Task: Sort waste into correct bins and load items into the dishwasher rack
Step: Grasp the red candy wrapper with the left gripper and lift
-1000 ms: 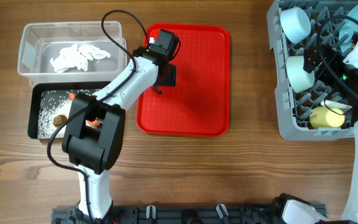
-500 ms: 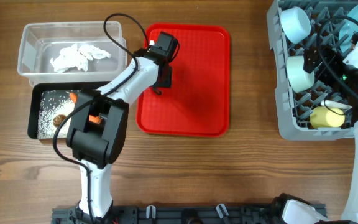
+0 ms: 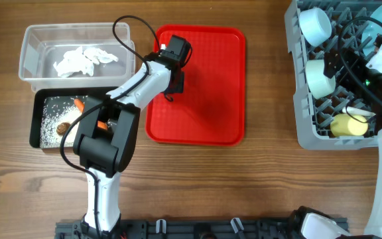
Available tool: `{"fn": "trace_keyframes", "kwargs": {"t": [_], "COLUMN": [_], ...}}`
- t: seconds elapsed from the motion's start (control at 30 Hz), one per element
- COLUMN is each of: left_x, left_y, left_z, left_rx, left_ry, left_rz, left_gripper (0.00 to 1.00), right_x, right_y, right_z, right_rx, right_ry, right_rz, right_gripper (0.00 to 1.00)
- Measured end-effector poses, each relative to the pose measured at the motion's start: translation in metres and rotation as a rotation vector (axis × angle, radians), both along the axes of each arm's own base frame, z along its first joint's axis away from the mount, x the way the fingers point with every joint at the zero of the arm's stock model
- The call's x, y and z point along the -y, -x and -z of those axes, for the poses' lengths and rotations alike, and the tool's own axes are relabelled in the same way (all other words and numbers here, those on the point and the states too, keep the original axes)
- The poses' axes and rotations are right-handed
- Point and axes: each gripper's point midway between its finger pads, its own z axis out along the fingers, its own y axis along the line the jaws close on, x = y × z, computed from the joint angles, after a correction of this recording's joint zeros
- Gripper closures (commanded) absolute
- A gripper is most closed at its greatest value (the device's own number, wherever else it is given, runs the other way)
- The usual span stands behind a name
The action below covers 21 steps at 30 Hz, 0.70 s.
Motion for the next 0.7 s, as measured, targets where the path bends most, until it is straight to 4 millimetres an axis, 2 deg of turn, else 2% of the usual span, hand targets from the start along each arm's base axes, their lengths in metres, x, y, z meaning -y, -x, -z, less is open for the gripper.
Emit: {"fn": "trace_keyframes", "kwargs": {"t": [0.23,0.33,0.47,0.57,0.7], "left_x": [0.0,-0.004,-0.005,0.0,-0.003], "left_y": [0.0,0.009,0.012,0.0,-0.017], "left_z": [0.0,-0.001,-0.014,-0.057,-0.144], "left_rx": [-0.003,-0.044,-0.067,0.011,0.208], "left_ry": [-0.002,-0.018,-0.024,0.016,0.107], "left_rz": [0.002,-0.002,-0.019,-0.028,-0.052], "left_gripper": [0.96,0.96,0.96,0.96,0.96], "right_x": [0.0,0.0,0.0,0.0,0.0], "right_y": [0.0,0.0,0.0,0.0,0.0], "right_z": [0.0,0.0,0.0,0.0,0.0], "right_rx": [0.0,0.0,0.0,0.0,-0.001], "right_ry": [0.0,0.0,0.0,0.0,0.0], "right_rz": [0.0,0.0,0.0,0.0,0.0], "right_gripper": [0.0,0.0,0.0,0.0,0.0]}}
